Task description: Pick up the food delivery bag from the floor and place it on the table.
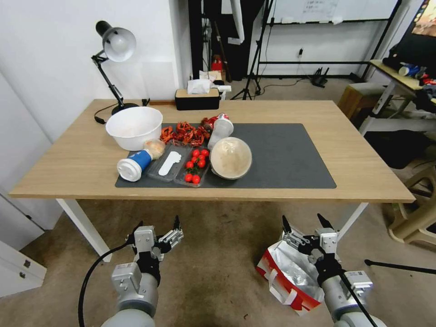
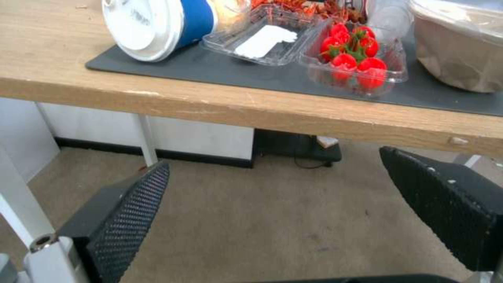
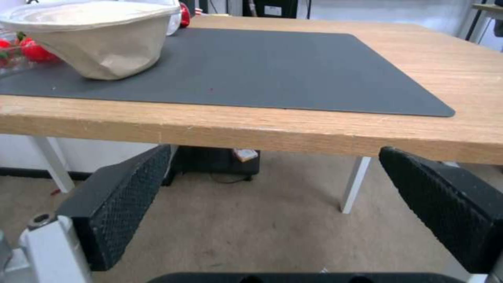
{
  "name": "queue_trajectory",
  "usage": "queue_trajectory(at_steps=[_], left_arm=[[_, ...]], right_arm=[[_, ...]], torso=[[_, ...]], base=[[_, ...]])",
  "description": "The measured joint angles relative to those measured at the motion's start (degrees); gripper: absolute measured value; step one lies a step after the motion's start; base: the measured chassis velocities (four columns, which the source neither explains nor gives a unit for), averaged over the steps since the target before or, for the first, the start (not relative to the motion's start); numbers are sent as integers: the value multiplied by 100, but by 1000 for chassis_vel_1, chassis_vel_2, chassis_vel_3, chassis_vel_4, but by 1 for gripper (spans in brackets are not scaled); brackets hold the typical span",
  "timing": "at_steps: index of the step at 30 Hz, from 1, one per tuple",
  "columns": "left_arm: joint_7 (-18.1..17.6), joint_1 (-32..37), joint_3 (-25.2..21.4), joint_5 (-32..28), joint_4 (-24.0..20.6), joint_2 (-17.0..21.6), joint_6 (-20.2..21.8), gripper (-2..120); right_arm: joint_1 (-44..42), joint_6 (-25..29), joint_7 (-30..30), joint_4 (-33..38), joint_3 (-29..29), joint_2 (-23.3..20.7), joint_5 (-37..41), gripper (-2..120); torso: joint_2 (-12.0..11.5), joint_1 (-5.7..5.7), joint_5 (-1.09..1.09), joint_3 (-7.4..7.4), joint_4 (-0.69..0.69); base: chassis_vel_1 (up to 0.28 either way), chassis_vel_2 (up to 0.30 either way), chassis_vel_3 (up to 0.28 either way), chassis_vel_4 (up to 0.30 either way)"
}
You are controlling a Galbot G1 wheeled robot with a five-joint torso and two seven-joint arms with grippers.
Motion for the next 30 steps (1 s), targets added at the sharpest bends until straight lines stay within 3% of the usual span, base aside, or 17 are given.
queue_trajectory(at_steps=[14,30], left_arm=[[22,54,21,-146,3,-6,-30,100],[45,60,-64,-185,-8,89,-12,100]], right_arm=[[-6,117,23,-153,-22,8,-9,100],[7,151,-15,-117,10,-65,97,100]], torso=[[-34,-17,0,-16,0],[-532,-233,0,-296,0]], base=[[0,0,0,0],[0,0,0,0]])
